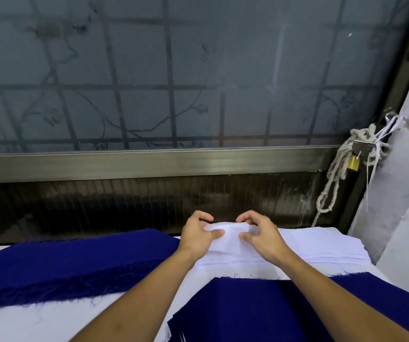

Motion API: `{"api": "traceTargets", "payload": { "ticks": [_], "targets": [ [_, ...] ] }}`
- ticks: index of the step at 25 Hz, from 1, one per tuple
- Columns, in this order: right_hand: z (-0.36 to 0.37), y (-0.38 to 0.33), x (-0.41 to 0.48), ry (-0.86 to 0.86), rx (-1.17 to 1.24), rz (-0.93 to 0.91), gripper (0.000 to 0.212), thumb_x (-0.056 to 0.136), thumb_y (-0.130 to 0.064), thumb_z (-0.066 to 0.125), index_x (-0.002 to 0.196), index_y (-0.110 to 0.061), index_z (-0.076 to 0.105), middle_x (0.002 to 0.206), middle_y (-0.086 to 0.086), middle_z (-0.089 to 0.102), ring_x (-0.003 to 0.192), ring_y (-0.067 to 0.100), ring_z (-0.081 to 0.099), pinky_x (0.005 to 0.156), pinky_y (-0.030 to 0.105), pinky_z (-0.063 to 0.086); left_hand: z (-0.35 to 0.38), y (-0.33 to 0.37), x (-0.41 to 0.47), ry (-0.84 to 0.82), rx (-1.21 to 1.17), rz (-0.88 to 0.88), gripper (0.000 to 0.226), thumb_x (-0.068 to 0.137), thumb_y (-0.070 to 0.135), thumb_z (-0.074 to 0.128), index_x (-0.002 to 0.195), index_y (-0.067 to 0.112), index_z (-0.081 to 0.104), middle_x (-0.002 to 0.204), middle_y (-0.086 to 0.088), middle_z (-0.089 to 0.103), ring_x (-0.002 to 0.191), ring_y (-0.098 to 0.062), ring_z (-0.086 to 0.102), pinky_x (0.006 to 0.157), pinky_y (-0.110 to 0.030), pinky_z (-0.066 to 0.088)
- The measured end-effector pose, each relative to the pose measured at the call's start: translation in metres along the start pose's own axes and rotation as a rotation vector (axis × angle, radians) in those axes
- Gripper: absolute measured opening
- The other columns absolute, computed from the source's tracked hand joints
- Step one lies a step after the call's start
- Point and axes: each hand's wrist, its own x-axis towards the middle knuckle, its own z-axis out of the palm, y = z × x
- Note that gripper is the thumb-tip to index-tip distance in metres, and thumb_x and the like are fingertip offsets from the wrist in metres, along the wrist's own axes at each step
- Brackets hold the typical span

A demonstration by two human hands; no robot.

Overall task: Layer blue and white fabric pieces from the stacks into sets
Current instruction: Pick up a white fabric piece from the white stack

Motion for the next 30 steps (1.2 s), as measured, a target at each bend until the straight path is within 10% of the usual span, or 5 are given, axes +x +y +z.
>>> {"api": "traceTargets", "payload": {
  "ticks": [10, 15, 20, 30],
  "targets": [
    [0.011, -0.001, 0.003, 0.008, -0.045, -0.044, 0.012, 0.094, -0.035, 0.070, 0.105, -0.035, 0.066, 0.109, -0.011, 0.066, 0.108, 0.014, 0.059, 0.099, 0.043, 0.054, -0.006, -0.005, -0.008, 0.138, 0.318, 0.158, 0.017, 0.092, 0.038, 0.073, 0.080, 0.028, 0.067, 0.073, 0.008, 0.065, 0.072, -0.010, 0.062, 0.058, -0.027, 0.046],
    [0.016, -0.002, 0.003, 0.005, -0.043, -0.112, 0.017, 0.095, -0.036, 0.068, 0.110, -0.044, 0.064, 0.117, -0.018, 0.065, 0.118, 0.013, 0.054, 0.105, 0.043, 0.050, -0.005, -0.010, -0.009, 0.137, 0.668, 0.252, 0.026, 0.102, 0.049, 0.053, 0.098, 0.032, 0.072, 0.083, 0.013, 0.070, 0.076, -0.006, 0.064, 0.065, -0.028, 0.055],
    [0.022, -0.009, 0.004, 0.098, -0.121, -0.232, 0.011, 0.095, -0.040, 0.067, 0.105, -0.039, 0.072, 0.120, -0.022, 0.063, 0.123, 0.004, 0.044, 0.105, 0.031, 0.032, -0.006, -0.010, -0.011, 0.233, 0.598, 0.382, 0.011, 0.096, 0.040, 0.068, 0.099, 0.032, 0.076, 0.102, 0.017, 0.069, 0.103, -0.005, 0.056, 0.079, -0.024, 0.051],
    [-0.019, -0.009, -0.013, 0.074, -0.399, -0.180, 0.012, 0.095, -0.041, 0.067, 0.101, -0.034, 0.074, 0.098, -0.020, 0.060, 0.115, 0.006, 0.045, 0.105, 0.031, 0.021, -0.042, 0.028, -0.029, 0.168, 0.299, 0.344, 0.024, 0.103, 0.031, 0.056, 0.079, 0.027, 0.055, 0.072, 0.009, 0.064, 0.069, -0.010, 0.061, 0.066, -0.038, 0.055]
  ]
}}
